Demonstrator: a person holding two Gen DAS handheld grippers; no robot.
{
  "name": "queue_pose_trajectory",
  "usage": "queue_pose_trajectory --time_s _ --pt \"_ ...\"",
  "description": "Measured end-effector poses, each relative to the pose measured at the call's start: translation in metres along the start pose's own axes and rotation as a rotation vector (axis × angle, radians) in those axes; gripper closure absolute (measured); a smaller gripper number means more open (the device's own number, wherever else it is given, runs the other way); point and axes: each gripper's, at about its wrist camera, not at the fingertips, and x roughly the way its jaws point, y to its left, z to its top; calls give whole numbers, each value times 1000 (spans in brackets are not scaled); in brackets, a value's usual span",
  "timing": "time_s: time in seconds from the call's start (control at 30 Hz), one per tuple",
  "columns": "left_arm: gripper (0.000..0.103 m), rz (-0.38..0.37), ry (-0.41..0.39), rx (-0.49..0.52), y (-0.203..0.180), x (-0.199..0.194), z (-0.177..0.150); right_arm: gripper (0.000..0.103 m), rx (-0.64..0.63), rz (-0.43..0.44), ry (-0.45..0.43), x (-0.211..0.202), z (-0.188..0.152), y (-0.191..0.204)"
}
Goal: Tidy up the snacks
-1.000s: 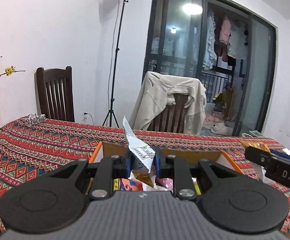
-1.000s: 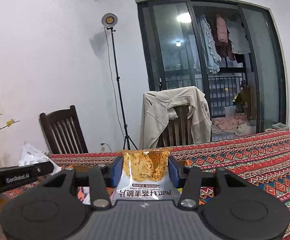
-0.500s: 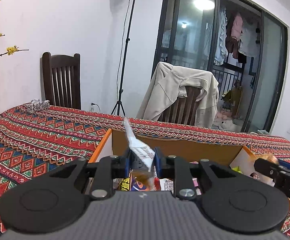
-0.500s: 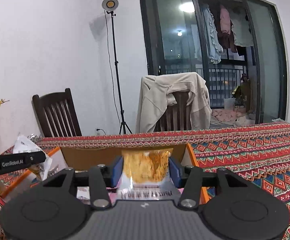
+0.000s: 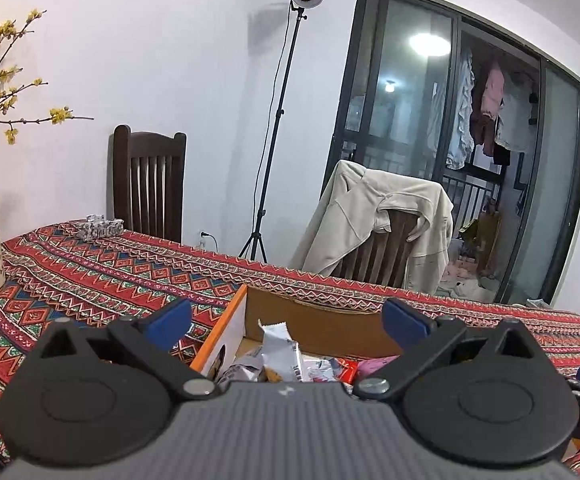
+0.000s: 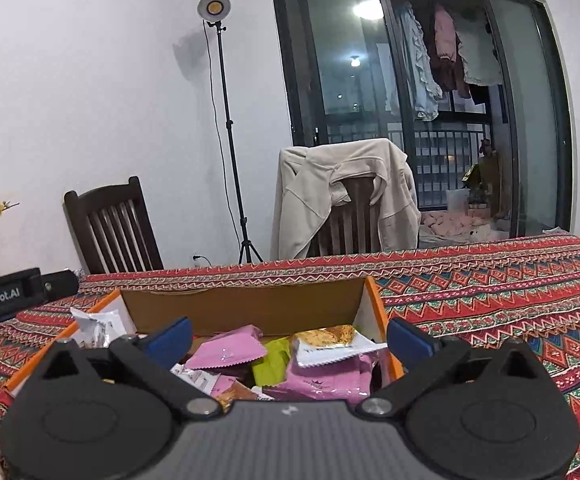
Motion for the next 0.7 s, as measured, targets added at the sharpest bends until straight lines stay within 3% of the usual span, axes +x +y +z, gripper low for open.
queue_pose_trajectory --time_s 0.4,0.7 --pt "0 -51 -34 42 1 -75 26 0 -106 -21 -74 -71 15 24" --pt "0 -85 -20 81 16 -144 5 0 -129 4 -70 -140 -8 30"
